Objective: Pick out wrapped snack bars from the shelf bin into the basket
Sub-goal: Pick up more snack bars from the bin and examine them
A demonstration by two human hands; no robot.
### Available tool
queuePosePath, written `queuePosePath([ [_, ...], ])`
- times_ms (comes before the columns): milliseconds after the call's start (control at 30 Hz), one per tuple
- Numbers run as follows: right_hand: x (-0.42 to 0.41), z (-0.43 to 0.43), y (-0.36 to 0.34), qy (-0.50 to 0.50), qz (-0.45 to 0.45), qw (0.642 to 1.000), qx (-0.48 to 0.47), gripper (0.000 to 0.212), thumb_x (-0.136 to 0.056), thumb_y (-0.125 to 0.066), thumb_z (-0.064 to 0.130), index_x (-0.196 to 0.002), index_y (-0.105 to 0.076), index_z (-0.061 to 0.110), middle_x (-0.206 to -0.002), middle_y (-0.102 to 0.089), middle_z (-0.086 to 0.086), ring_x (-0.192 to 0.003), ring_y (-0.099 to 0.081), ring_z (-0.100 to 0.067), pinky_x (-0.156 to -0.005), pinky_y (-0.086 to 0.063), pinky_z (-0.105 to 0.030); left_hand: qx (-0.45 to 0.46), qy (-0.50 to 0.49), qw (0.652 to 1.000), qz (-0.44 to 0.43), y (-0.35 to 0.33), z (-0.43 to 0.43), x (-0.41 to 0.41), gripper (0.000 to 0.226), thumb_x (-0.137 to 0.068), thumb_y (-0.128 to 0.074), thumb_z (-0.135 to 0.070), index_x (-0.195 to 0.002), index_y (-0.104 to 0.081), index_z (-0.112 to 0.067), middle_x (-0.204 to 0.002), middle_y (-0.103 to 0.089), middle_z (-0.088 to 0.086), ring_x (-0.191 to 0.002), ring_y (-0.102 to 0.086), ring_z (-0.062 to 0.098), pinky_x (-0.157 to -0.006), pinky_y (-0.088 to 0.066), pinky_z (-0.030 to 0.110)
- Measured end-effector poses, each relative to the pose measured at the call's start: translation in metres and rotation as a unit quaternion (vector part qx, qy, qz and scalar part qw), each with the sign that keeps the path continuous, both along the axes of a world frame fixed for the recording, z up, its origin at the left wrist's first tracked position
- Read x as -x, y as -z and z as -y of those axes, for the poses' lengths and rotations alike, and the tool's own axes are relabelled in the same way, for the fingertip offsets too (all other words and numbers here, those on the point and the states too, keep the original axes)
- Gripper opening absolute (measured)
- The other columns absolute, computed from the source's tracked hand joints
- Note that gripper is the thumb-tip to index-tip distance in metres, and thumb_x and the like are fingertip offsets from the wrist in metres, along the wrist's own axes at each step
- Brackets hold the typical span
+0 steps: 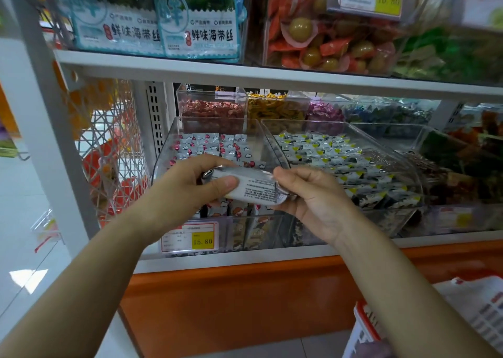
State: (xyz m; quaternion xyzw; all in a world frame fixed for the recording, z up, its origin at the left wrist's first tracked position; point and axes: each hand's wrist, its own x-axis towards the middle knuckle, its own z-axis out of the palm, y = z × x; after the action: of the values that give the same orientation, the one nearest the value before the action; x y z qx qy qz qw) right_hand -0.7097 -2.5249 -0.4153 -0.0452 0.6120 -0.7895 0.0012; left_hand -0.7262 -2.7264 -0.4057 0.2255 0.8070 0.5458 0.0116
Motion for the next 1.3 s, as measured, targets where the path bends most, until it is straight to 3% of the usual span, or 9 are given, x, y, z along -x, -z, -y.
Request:
queuePosePath([
  [133, -0.002, -0.004, 0.002, -0.036, -0.040, 0.998, 0.022, 0.026, -0.072, -0.063, 0.030, -0.086, -0.075, 0.011, -0.084, -0.072, -0.007, -0.076, -0.069, -0.015, -0.067, -0.058, -0.025, -0.026, -0.050, 0.998, 0.010, 0.004, -0.005, 0.003, 0.013, -0.091, -0.052, -0.031, -0.099, -0.061, -0.025, -0.092, -0.065, 0.006, -0.071, -0.066, 0.009, -0.055, -0.050, 0.018],
  [233, -0.003, -0.002, 0.004, 0.003, -0.127, 0.985, -0.120, 0.037, -0.071, -0.070, 0.027, -0.108, -0.066, 0.026, -0.100, -0.066, -0.010, -0.080, -0.068, -0.014, -0.073, -0.057, -0.029, -0.057, -0.090, 0.994, 0.017, 0.005, -0.015, 0.005, 0.023, -0.092, -0.050, -0.034, -0.105, -0.061, -0.018, -0.093, -0.066, 0.009, -0.083, -0.067, 0.023, -0.076, -0.057, 0.039],
  [367, 0.002, -0.011, -0.001, 0.176, -0.153, 0.968, -0.090, 0.025, -0.083, -0.066, 0.012, -0.108, -0.066, 0.015, -0.099, -0.067, -0.009, -0.080, -0.069, -0.011, -0.062, -0.056, -0.023, -0.091, -0.121, 0.988, -0.018, 0.006, -0.032, 0.012, 0.040, -0.094, -0.046, -0.037, -0.128, -0.050, -0.016, -0.104, -0.063, 0.000, -0.087, -0.063, 0.013, -0.068, -0.054, 0.026],
  [533, 0.012, -0.032, -0.004, 0.297, -0.163, 0.926, -0.165, 0.025, -0.085, -0.067, 0.019, -0.109, -0.062, 0.013, -0.101, -0.065, -0.007, -0.082, -0.067, -0.011, -0.068, -0.056, -0.022, 0.232, -0.146, 0.942, -0.194, 0.020, -0.044, 0.031, 0.046, -0.094, -0.047, -0.035, -0.137, -0.044, -0.020, -0.143, -0.042, 0.002, -0.132, -0.034, 0.025, -0.109, -0.028, 0.039],
  [667, 0.026, -0.028, -0.009, 0.316, -0.192, 0.885, -0.282, 0.023, -0.083, -0.069, 0.024, -0.102, -0.058, 0.019, -0.098, -0.063, -0.003, -0.090, -0.062, -0.018, -0.081, -0.053, -0.031, 0.363, -0.099, 0.905, -0.201, 0.033, -0.056, 0.041, 0.050, -0.095, -0.033, -0.050, -0.142, -0.033, -0.034, -0.154, -0.023, -0.003, -0.141, -0.011, 0.022, -0.113, -0.009, 0.046],
  [800, 0.043, -0.017, -0.020, 0.284, -0.246, 0.825, -0.422, 0.021, -0.083, -0.069, 0.022, -0.100, -0.060, 0.013, -0.086, -0.056, 0.006, -0.078, -0.052, -0.009, -0.061, -0.038, -0.009, 0.386, -0.088, 0.895, -0.206, 0.039, -0.058, 0.046, 0.046, -0.095, -0.029, -0.052, -0.138, -0.036, -0.037, -0.153, -0.023, -0.002, -0.141, -0.008, 0.022, -0.113, -0.004, 0.050],
  [933, 0.061, -0.008, -0.034, 0.193, -0.251, 0.752, -0.578, 0.026, -0.080, -0.071, 0.023, -0.101, -0.062, 0.011, -0.095, -0.050, 0.000, -0.085, -0.046, -0.013, -0.066, -0.027, -0.023, 0.381, -0.112, 0.891, -0.218, 0.041, -0.051, 0.044, 0.048, -0.092, -0.030, -0.054, -0.132, -0.043, -0.030, -0.148, -0.032, 0.001, -0.140, -0.013, 0.023, -0.113, -0.010, 0.047],
  [1100, 0.077, 0.015, -0.037, 0.109, -0.224, 0.662, -0.707, 0.036, -0.082, -0.068, 0.035, -0.109, -0.062, 0.013, -0.108, -0.063, -0.007, -0.100, -0.057, -0.025, -0.077, -0.040, -0.031, 0.387, -0.107, 0.890, -0.216, 0.036, -0.046, 0.040, 0.050, -0.092, -0.030, -0.055, -0.134, -0.041, -0.029, -0.148, -0.032, 0.002, -0.139, -0.015, 0.023, -0.112, -0.013, 0.047],
  [1300, 0.091, 0.027, -0.034, -0.087, -0.106, 0.519, -0.844, 0.025, -0.097, -0.039, 0.021, -0.084, -0.058, 0.011, -0.078, -0.052, -0.002, -0.086, -0.052, -0.024, -0.093, -0.031, -0.041, 0.381, -0.134, 0.896, -0.184, 0.025, -0.026, 0.041, 0.048, -0.093, -0.038, -0.050, -0.133, -0.046, -0.025, -0.145, -0.036, 0.003, -0.136, -0.020, 0.024, -0.112, -0.017, 0.042],
])
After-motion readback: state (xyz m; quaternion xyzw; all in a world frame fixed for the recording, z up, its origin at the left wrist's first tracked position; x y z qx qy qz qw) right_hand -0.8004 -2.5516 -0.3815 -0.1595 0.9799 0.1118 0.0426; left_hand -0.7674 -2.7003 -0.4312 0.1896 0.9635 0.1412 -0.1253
